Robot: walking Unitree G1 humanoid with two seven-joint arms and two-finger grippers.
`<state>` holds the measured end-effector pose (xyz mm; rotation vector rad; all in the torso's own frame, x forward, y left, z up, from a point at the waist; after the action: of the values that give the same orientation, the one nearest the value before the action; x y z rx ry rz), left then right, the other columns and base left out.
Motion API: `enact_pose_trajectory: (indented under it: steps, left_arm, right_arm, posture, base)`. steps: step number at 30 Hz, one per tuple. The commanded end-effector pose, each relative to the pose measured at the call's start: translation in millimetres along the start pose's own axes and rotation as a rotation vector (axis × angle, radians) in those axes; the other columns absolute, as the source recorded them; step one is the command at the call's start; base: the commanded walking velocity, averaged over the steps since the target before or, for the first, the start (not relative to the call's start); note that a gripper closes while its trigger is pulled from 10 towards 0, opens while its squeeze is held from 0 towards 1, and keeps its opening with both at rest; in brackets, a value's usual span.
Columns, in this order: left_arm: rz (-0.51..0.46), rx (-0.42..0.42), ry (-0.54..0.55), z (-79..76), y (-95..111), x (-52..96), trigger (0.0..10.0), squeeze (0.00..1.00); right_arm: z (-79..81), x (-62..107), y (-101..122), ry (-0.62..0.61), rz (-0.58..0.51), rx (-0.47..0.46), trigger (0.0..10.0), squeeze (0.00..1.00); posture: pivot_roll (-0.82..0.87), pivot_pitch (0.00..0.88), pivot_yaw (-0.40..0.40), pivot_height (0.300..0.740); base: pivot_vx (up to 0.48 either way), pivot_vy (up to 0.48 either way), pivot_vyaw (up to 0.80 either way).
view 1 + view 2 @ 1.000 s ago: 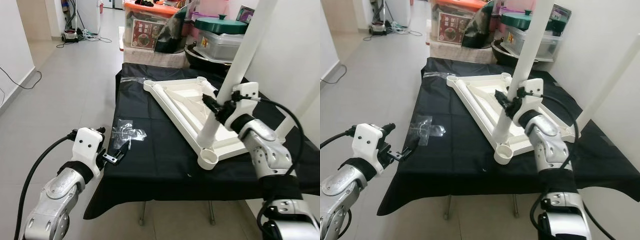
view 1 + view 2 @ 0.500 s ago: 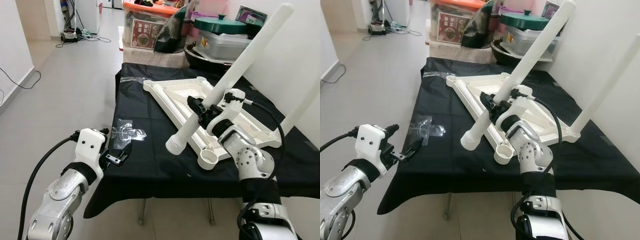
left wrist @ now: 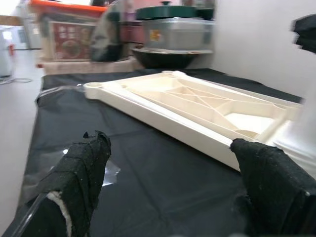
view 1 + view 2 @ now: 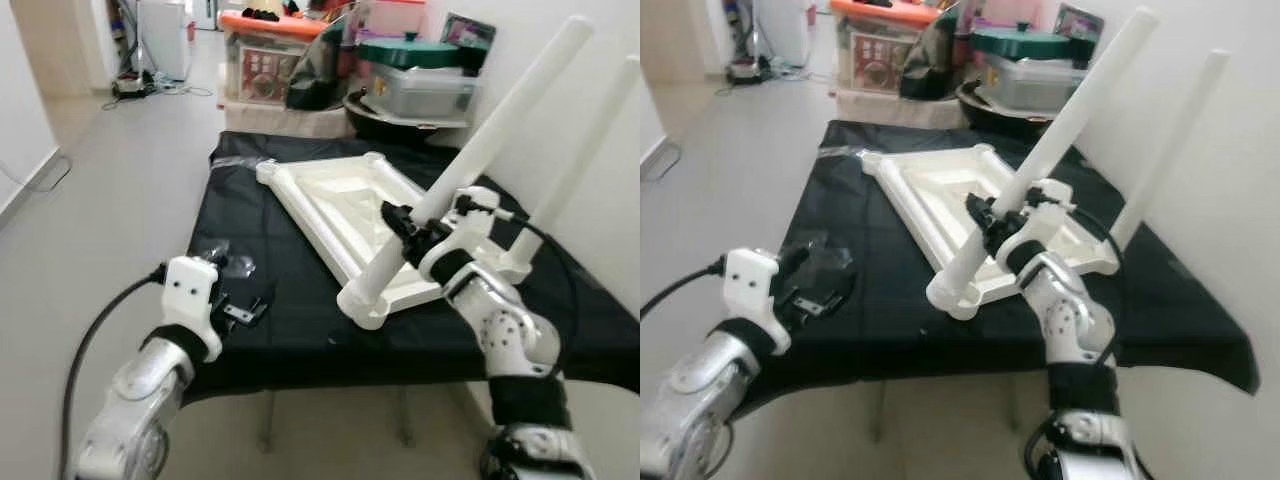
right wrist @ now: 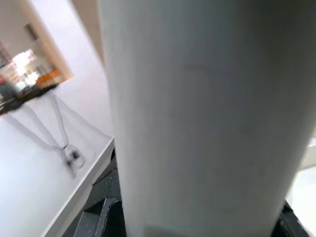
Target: Building children table
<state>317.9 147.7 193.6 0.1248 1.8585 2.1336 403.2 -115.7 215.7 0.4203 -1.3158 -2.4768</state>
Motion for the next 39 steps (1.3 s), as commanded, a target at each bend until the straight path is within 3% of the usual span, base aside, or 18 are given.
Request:
enact_pose_trajectory:
  steps: [1, 16, 29, 39]
  left_arm:
    - [0.010, 0.007, -0.006, -3.4, -2, -0.7, 10.0, 0.00]
    - [0.014, 0.024, 0.045, 5.8, -4, -4.3, 10.0, 0.00]
    - [0.006, 0.031, 0.036, 3.6, -2, -4.0, 10.0, 0.00]
    - [-0.004, 0.044, 0.019, -1.3, -1, -2.9, 10.0, 0.00]
  right_arm:
    - [-4.1, 4.8, 5, -0.022, -0.021, 0.022, 0.0, 0.00]
    - [-1.8, 9.2, -2, -0.051, -0.040, 0.106, 0.0, 0.00]
    - [5.0, 8.8, 0, -0.041, -0.056, 0.127, 0.0, 0.00]
    - [10.5, 8.5, 2, -0.024, -0.069, 0.141, 0.0, 0.00]
  posture:
    - [0.10, 0.000, -0.158, 0.740]
    - [0.10, 0.000, -0.150, 0.740]
    - [0.10, 0.000, -0.150, 0.740]
    - [0.10, 0.000, -0.150, 0.740]
  base:
    - [0.000, 0.000, 0.00]
    - [0.064, 0.000, 0.00]
    - [0.245, 0.000, 0.00]
    - [0.000, 0.000, 0.00]
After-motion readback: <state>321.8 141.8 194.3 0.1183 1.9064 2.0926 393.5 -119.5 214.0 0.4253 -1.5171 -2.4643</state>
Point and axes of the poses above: a point about 5 cm out from each wrist's last joint towards the gripper, its own x axis pointing back from the gripper into the wrist, its own y axis along the axis of the wrist's last joint, z = x × y, the point moved 6 cm from there along -x, pointing out of the wrist towards the gripper, and after that the axes turned 6 degrees about -x, right-handed, at the moved point
